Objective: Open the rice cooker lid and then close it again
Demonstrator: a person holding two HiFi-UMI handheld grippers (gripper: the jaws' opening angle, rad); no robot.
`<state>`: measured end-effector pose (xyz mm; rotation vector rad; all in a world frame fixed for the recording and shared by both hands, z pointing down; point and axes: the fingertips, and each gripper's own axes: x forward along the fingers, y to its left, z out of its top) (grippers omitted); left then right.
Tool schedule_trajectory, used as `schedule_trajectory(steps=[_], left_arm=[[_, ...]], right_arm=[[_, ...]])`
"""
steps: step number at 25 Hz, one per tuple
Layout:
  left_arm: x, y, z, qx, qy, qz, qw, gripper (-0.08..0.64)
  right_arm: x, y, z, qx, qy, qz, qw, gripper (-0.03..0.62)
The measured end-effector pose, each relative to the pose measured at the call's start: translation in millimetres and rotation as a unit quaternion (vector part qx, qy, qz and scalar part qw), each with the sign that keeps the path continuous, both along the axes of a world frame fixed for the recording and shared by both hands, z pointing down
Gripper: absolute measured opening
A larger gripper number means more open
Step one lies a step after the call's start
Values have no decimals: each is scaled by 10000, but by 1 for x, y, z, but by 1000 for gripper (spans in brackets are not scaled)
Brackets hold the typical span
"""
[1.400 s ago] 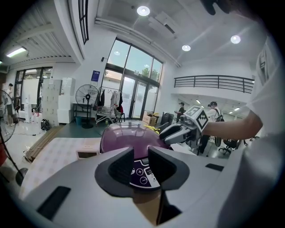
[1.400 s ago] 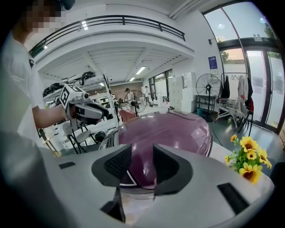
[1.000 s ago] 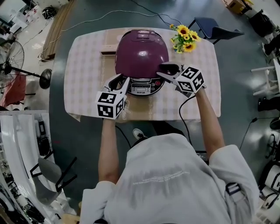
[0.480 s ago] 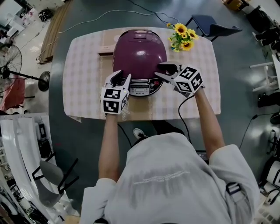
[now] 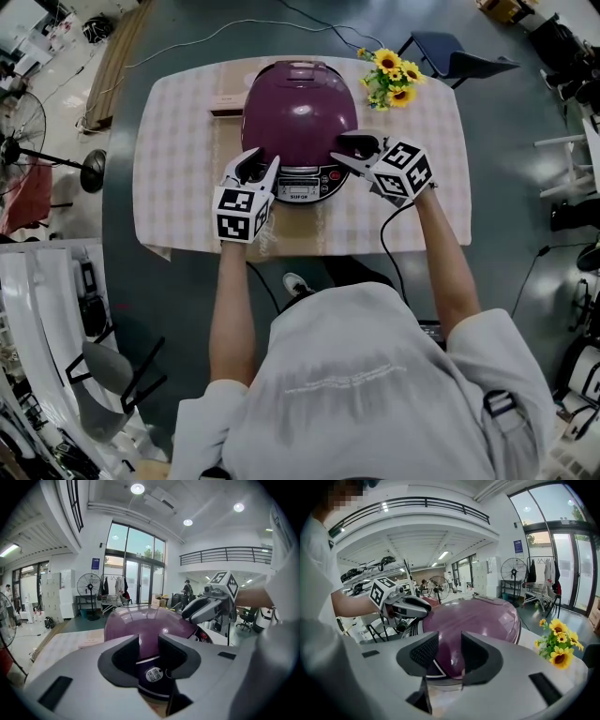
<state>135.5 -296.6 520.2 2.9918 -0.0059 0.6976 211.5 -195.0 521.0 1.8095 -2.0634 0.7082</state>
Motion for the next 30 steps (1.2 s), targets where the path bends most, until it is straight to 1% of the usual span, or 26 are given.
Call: schedule_trajectory(steps=[6,19,20,23,24,26,28,30], left_arm=[[0,0,2,-73,-122,55,9999,140],[0,-1,2,-109,-40,-42,9999,139],[1,-1,3,-116,-34,-39,9999,139],[1,-2,2,-213,-7,4,9998,138],[1,-2,1,-270,7,40,9996,138],[0,-3,0,-369,40,130,9992,132],[0,-3,1,-384,51,189,9991,117],[-3,-6,0,-374,35,90,9993,117]], right_arm=[[0,0,1,-8,22,50,10000,164],[0,-1,2,38,104,137,9998,164],[1,-1,2,45,169,161,9997,161],[5,-2,3,97,513,265,9983,121],[5,-2,3,132,543,324,9979,117],[8,-1,2,210,373,503,9978,112],[11,-1,3,212,243,660,9973,91],[11,-2,4,107,385,731,9965,86]])
